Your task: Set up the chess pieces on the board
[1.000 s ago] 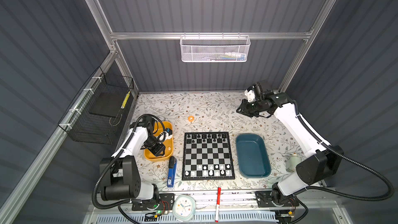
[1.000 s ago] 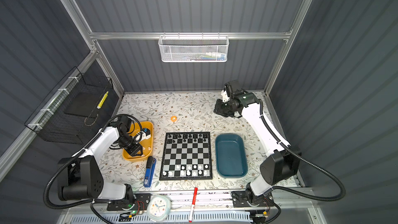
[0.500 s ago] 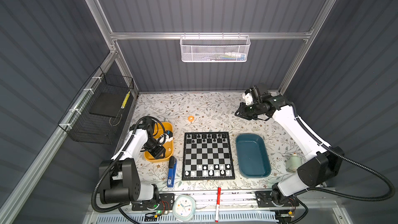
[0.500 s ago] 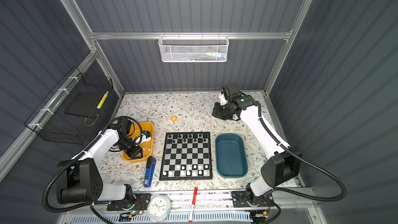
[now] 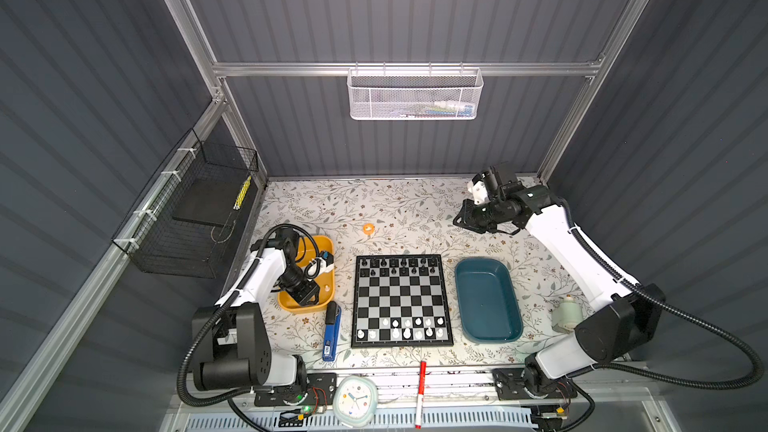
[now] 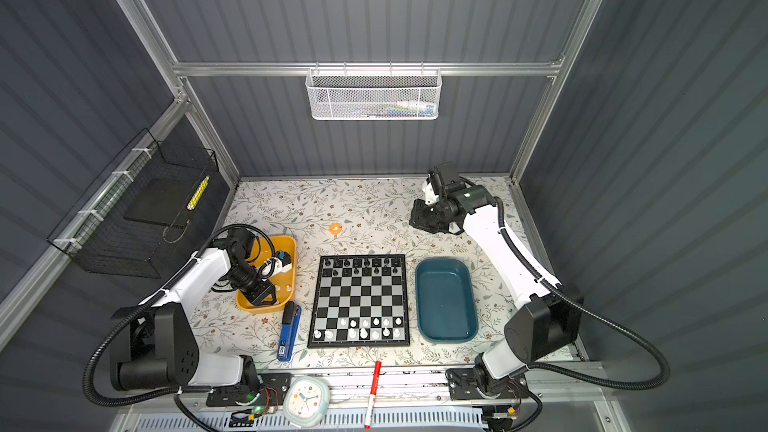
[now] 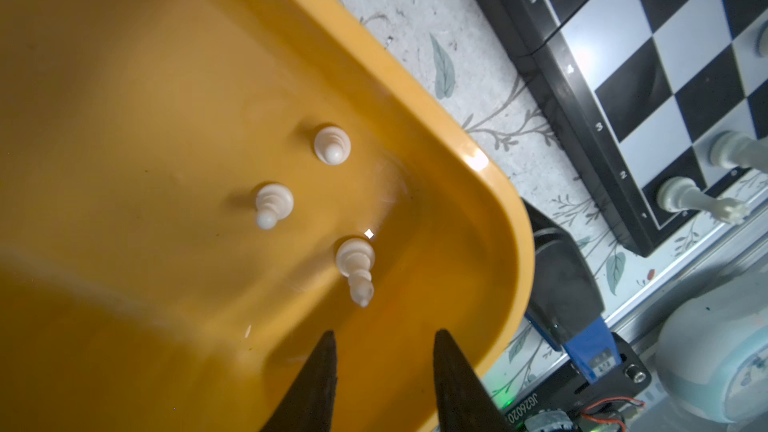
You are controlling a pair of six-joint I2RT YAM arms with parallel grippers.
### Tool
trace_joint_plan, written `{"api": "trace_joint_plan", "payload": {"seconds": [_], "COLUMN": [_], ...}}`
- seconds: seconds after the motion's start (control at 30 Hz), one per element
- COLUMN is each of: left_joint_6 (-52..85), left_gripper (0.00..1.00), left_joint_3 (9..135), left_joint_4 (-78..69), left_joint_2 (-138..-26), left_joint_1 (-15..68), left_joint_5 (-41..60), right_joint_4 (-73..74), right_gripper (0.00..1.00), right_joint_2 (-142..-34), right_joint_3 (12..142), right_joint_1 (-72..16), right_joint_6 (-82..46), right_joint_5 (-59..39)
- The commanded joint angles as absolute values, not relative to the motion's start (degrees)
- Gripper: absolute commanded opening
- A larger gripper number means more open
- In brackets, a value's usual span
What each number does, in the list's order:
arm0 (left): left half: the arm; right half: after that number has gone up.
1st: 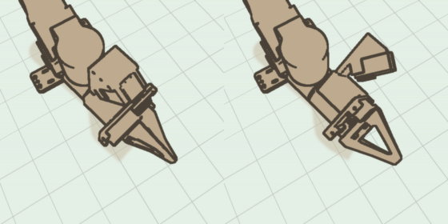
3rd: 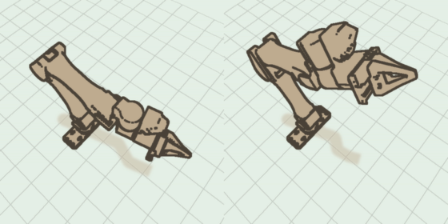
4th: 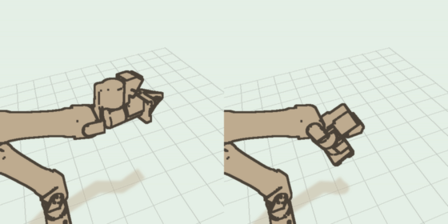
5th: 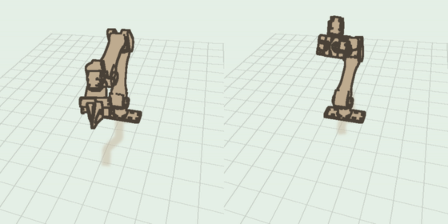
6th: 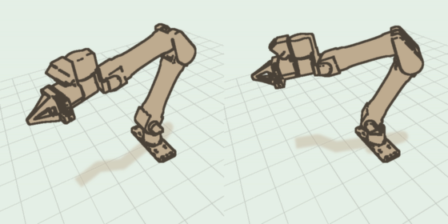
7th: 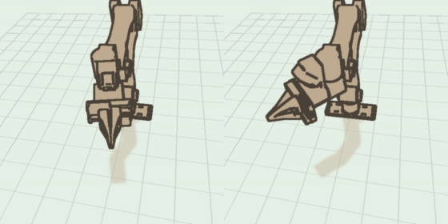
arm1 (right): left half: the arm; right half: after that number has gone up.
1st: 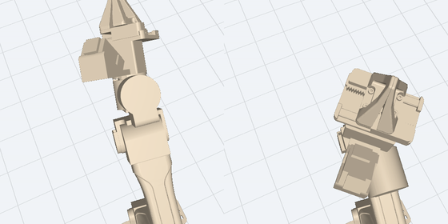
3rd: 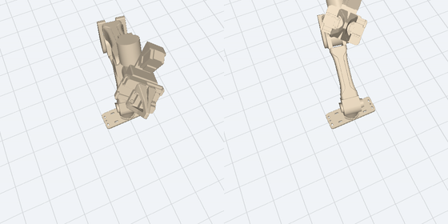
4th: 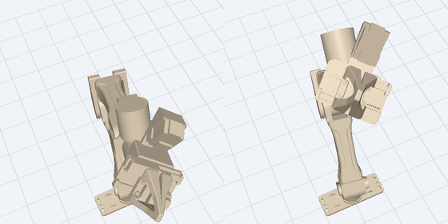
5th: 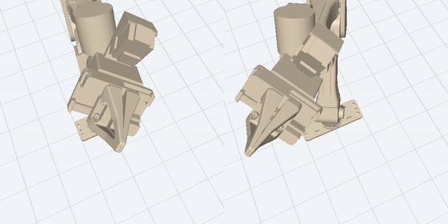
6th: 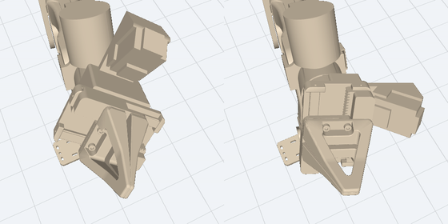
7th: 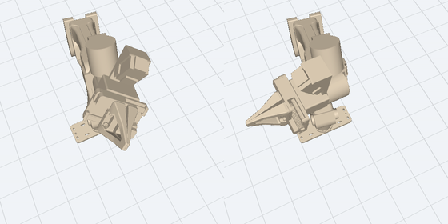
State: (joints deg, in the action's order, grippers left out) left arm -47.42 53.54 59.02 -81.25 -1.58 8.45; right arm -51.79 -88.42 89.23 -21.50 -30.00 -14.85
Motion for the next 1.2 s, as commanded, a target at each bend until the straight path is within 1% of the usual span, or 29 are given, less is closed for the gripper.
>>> {"api": "trace_joint_plan", "payload": {"seconds": [0.0,0.4,0.83,1.17], "left_joint_6": [-47.89,-46.61,-45.35,-45.27], "left_gripper": [0.40,0.40,0.32,0.31], "left_joint_3": [52.37,52.69,53.19,52.65], "left_joint_4": [59.63,58.40,56.86,56.70], "left_joint_2": [-82.28,-84.53,-85.87,-85.85], "left_joint_1": [-1.58,-0.49,0.55,0.53], "left_joint_5": [9.23,8.78,8.27,7.46], "right_joint_4": [-51.37,-51.38,-51.73,-51.74], "right_gripper": [0.24,0.24,0.24,0.24], "right_joint_2": [-88.05,-89.38,-90.68,-91.56], "right_joint_3": [89.01,89.87,91.04,91.82], "right_joint_1": [-21.81,-21.76,-21.80,-21.76], "right_joint_6": [-30.16,-29.79,-29.01,-28.52], "right_joint_5": [-14.43,-14.80,-14.86,-15.21]}}
